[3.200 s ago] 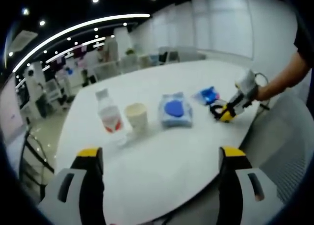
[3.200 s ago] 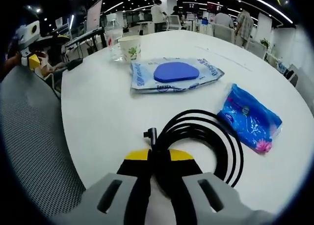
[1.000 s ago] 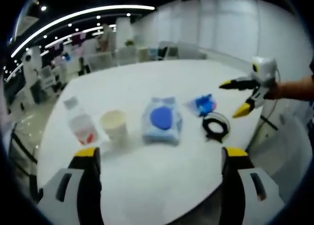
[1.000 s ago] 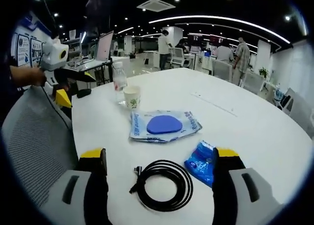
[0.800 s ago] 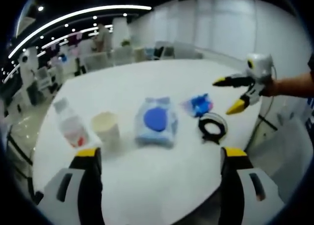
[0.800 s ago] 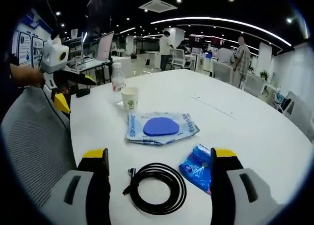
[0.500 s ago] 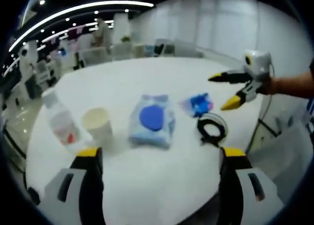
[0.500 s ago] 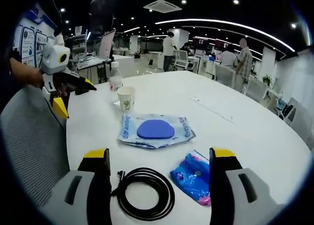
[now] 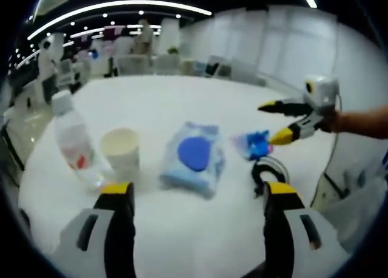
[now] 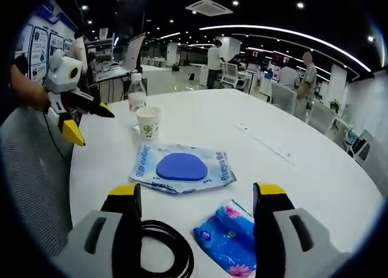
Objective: Arrange the tabletop items into an orderly group along one side of the table until the central work area is clear of visible clutter.
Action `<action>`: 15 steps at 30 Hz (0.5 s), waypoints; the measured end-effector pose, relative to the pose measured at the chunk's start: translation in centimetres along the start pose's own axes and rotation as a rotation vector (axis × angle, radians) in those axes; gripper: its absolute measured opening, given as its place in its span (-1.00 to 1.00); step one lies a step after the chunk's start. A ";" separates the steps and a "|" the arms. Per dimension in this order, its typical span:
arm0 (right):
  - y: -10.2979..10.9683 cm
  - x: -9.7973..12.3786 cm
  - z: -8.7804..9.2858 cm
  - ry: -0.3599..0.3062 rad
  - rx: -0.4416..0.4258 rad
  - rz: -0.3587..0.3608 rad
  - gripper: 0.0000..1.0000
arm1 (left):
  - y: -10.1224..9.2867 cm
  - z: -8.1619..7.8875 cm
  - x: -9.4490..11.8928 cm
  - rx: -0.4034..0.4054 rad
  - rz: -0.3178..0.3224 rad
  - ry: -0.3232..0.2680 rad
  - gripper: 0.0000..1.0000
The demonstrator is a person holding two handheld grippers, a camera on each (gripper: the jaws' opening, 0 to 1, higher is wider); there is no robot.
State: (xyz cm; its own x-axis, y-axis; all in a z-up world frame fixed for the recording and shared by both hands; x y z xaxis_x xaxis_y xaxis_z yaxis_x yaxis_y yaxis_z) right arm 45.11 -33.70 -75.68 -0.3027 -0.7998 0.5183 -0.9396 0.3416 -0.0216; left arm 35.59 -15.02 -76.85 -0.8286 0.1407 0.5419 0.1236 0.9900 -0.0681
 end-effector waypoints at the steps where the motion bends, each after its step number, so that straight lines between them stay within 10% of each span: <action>1: -0.2 -0.3 0.0 0.003 0.006 -0.003 0.47 | 0.0 0.1 -0.2 0.012 -0.003 0.005 0.59; 15: -3.7 -2.7 1.3 0.072 0.019 -0.039 0.17 | -0.3 1.8 -2.2 0.189 -0.040 0.077 0.25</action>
State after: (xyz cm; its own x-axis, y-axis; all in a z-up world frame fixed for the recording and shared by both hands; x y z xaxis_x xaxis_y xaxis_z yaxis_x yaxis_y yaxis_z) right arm 49.17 -33.39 -78.15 -0.2542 -0.7744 0.5793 -0.9534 0.3012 -0.0157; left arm 36.34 -15.57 -79.54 -0.7859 0.1067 0.6090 -0.0196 0.9802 -0.1970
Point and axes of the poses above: the point that each gripper's makers call its tool centre point, and the gripper's own axes: x roughly backward along the fingers, y roughly to its left, z roughly out of its underside, the point moved 1 cm from there along x, roughly backward along the fingers, and after that the axes turned 15 degrees about -z, right-handed, at the moved point
